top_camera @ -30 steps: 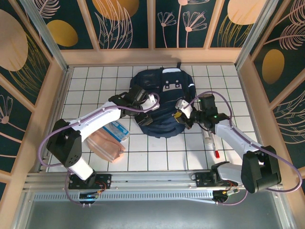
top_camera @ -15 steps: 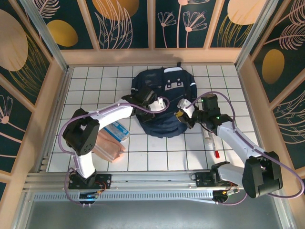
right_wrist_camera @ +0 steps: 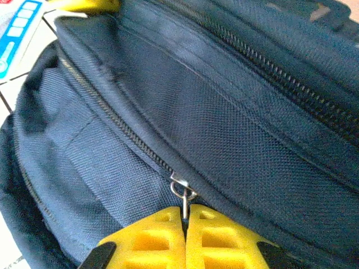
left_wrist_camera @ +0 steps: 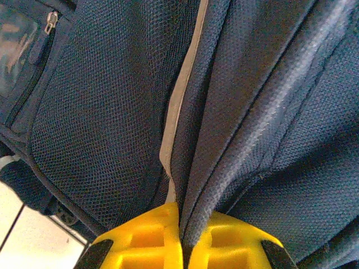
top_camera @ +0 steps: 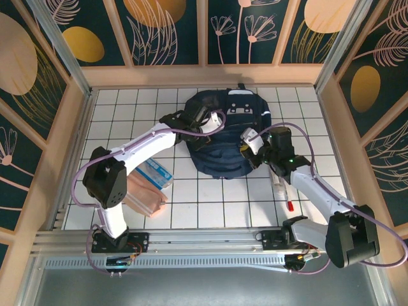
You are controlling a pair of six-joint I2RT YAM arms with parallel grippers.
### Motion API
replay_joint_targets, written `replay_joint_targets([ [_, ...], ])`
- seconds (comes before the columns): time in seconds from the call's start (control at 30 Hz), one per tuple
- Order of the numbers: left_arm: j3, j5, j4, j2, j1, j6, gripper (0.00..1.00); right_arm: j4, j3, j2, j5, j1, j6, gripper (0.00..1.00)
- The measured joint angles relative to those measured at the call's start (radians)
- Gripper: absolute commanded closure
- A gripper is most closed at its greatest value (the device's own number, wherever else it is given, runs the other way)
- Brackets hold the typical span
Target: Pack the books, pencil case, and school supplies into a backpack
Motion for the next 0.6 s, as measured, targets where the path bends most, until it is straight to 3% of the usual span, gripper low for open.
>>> replay_joint_targets([
  [0.17,0.046,-0.082,-0.117,0.001,-0.054,-0.059,1.00,0.000,0.045,0.094,0.024,-0.006,0.018,1.00],
  [0.37,0.197,-0.053,-0.263,0.064,-0.064,-0.198,1.00,0.017,0.071,0.123,0.011,-0.026,0.009,1.00],
  [0.6,0.621,0.060,-0.504,0.364,-0.044,-0.349,1.00,-0.009,0.083,0.101,-0.008,-0.042,-0.045,1.00],
])
